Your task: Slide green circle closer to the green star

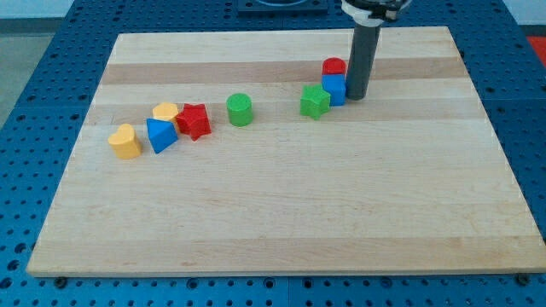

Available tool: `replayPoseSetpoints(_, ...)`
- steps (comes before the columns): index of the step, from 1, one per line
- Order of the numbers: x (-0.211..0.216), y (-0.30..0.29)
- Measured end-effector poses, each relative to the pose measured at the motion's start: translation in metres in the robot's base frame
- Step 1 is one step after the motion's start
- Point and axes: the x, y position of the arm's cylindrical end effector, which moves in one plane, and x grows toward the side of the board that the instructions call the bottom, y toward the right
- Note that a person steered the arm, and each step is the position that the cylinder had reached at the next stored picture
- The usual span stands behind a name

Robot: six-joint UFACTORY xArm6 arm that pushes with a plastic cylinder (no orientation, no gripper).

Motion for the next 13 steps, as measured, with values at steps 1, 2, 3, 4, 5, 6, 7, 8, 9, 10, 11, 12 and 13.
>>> replayPoseSetpoints(1,0.018,-0.001)
replayPoseSetpoints(2,0.052,-0.006)
replayPoseSetpoints(3,0.079,-0.040)
replayPoseSetpoints(4,0.096,-0.094)
replayPoseSetpoints(5,0.095,-0.135)
replayPoseSetpoints(6,0.090,-0.161)
replayPoseSetpoints(7,0.082,-0.172)
replayPoseSetpoints(8,0.074,-0.184)
replayPoseSetpoints(9,0.062,-0.193)
replayPoseSetpoints(10,0.048,-0.202)
replayPoseSetpoints(11,0.033,-0.206)
replayPoseSetpoints(12,0.014,-0.211)
replayPoseSetpoints(13,0.009,-0.211)
